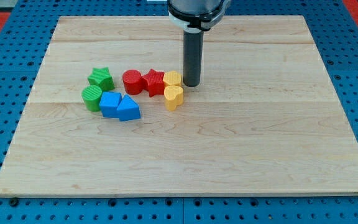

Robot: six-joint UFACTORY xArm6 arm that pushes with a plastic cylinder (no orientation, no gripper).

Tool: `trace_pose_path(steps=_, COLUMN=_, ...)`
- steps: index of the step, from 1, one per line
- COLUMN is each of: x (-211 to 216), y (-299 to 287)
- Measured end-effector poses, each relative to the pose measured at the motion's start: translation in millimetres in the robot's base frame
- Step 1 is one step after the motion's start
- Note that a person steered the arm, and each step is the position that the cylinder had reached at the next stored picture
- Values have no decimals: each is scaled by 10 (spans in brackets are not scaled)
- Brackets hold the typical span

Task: Move the yellow blocks to the left of the board

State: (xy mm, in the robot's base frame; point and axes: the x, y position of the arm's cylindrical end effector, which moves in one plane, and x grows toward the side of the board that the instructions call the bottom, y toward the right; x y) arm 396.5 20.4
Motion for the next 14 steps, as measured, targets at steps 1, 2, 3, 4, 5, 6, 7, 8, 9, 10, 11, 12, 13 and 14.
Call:
trace_pose_path(steps=1, x=-67, y=320)
trace_pose_path(steps=2, x=-222, y=275)
trace_pose_path(steps=3, x=-223, y=-175)
trace_pose_path(steps=4, x=-165, y=-363)
trace_pose_path(steps=5, x=3, y=-363)
trace_pose_path(steps=6, x=114, y=181)
trace_pose_path(steps=7, x=715, y=43)
trace_pose_path(steps=8, x=784, y=-312)
trace_pose_path(steps=9, x=805, y=-592)
trace_pose_path(steps=10, x=910, y=-400)
trace_pose_path(steps=11, x=808, y=-376)
trace_pose_path(steps=12, x=564, y=-376)
trace_pose_path(steps=13, x=527, y=-378)
trace_pose_path(steps=14, x=517, y=-303)
